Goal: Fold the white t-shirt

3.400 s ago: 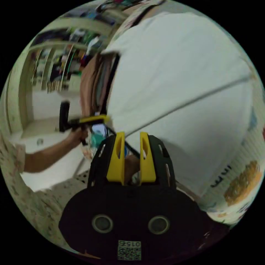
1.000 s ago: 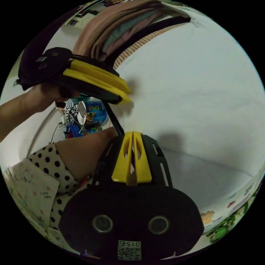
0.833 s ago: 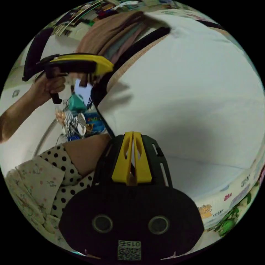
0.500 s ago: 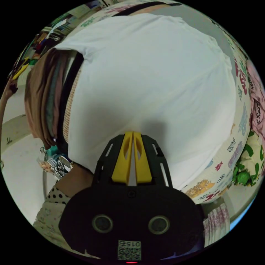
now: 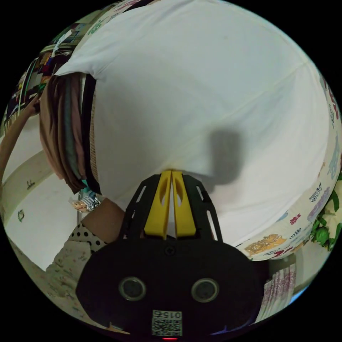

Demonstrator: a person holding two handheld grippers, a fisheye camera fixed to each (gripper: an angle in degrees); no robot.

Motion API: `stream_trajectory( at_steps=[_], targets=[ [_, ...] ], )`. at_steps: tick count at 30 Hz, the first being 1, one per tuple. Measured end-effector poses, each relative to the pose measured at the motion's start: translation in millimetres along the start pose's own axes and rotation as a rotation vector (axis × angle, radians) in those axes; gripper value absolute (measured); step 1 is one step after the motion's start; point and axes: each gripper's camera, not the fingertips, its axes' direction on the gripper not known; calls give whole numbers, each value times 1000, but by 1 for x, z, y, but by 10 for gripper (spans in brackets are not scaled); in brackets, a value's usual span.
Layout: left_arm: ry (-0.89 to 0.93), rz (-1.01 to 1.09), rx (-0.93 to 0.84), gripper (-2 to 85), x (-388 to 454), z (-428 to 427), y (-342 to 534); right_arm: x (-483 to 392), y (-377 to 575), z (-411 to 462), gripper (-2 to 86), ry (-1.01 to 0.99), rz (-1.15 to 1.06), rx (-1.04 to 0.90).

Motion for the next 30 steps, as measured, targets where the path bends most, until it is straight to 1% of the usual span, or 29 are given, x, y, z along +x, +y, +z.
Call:
stream_trajectory(
  at_steps=[1, 2, 4, 5, 8, 10, 11, 13, 14, 16, 17, 18, 19, 20, 21, 22, 23, 24, 25, 26, 28, 30],
  targets=[
    [-35, 9, -32, 68, 2, 6, -3, 0, 2, -3, -5, 8, 0, 6],
    [-54, 18, -39, 49, 3, 7, -2, 1, 6, -10, -5, 21, 7, 20],
    [-77, 20, -4, 13, 5, 3, 7, 5, 12, -22, -5, 28, 33, 38],
    [-66, 26, 9, 10, 6, 0, 10, 9, 16, -31, -5, 25, 55, 46],
    [23, 135, 179, 0, 27, -30, 41, 20, 27, -56, -4, 22, 79, 56],
    [139, 321, 375, -2, 63, -70, 91, 26, 37, -72, -3, 31, 68, 71],
    [163, 388, 417, -3, 76, -80, 109, 31, 45, -84, -1, 33, 61, 88],
    [218, 681, 530, -3, 135, -114, 195, 43, 59, -103, 2, 7, 73, 122],
    [241, 750, 547, -3, 149, -119, 220, 56, 69, -116, 7, -38, 94, 149],
    [328, 1020, 543, -4, 206, -125, 324, 81, 87, -136, 25, -152, 170, 191],
    [337, 1078, 537, -3, 219, -123, 351, 100, 103, -153, 47, -249, 241, 239],
    [351, 1186, 525, -3, 243, -116, 404, 119, 123, -173, 64, -375, 287, 323],
    [363, 1281, 514, -3, 264, -105, 456, 130, 134, -185, 73, -456, 309, 372],
    [369, 1326, 505, -3, 274, -98, 481, 151, 157, -205, 92, -627, 357, 461],
    [379, 1401, 473, -3, 293, -82, 528, 174, 180, -222, 108, -805, 407, 550],
    [392, 1448, 416, -4, 311, -63, 570, 185, 192, -229, 113, -893, 431, 599],
    [397, 1465, 379, -4, 319, -53, 589, 206, 216, -243, 125, -1058, 472, 696],
    [407, 1495, 312, -4, 335, -34, 627, 225, 238, -254, 137, -1187, 502, 768],
    [395, 1543, 270, -4, 348, -16, 665, 234, 247, -259, 145, -1235, 513, 787],
    [385, 1573, 250, -4, 354, -6, 684, 249, 262, -269, 162, -1295, 525, 789],
    [323, 1657, 161, -5, 374, 34, 748, 267, 280, -284, 183, -1305, 512, 745],
    [249, 1749, 113, -4, 385, 60, 795, 286, 299, -298, 198, -1285, 492, 659]
  ],
)
